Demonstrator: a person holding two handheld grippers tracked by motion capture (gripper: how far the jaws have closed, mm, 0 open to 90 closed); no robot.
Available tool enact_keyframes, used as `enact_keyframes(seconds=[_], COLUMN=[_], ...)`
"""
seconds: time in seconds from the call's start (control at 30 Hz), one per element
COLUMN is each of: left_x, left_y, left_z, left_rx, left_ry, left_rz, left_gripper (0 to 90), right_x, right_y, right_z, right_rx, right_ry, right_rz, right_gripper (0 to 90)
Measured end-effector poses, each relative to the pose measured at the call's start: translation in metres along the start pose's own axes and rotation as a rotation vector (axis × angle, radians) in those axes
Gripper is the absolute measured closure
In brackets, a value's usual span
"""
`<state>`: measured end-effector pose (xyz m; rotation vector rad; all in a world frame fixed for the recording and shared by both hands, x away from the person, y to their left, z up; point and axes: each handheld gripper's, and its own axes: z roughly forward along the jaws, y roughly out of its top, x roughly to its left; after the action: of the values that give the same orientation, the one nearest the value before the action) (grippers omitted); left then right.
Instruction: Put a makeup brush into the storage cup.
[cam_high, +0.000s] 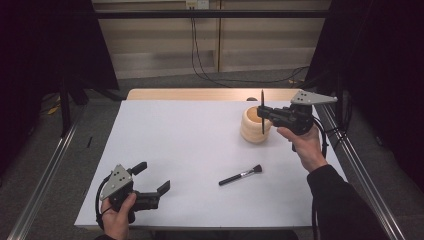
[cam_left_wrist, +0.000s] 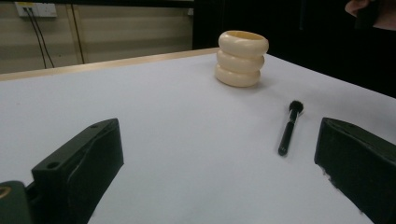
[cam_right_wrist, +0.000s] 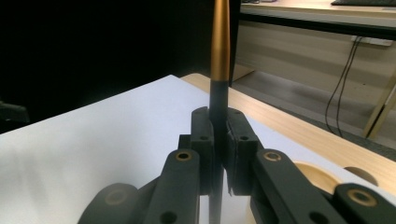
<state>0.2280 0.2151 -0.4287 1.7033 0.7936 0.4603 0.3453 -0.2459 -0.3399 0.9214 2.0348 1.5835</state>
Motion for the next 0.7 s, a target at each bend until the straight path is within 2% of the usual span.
enact_keyframes(seconds=[0.2,0.3,0.33,0.43,0.7], left_x=[0.000,-0.001,-0.001,-0.001,0.000], left_y=[0.000,-0.001,-0.001,-0.001,-0.001], left_z=[0.000,0.001,0.001,0.001,0.001], left_rx=[0.000,0.018,0.022,0.021,0.020], left_ry=[-0.007,-0.012,-0.008,-0.002,-0.013], left_rz=[-0.003,0.010,0.002,0.005,0.008], left_gripper=[1.2,1.1,1.1,1.0,1.1], right_x=[-0.010,-0.014,-0.015,-0.019,-0.035], right_y=[0.004,0.005,0.005,0.006,0.009], right_z=[0.011,0.016,0.017,0.024,0.038], right_rx=[0.001,0.000,0.001,0.008,0.018], right_ry=[-0.040,-0.051,-0.058,-0.051,-0.082], right_rz=[0.009,0.008,0.008,-0.014,-0.005], right_gripper=[83.2,83.2,83.2,83.2,83.2])
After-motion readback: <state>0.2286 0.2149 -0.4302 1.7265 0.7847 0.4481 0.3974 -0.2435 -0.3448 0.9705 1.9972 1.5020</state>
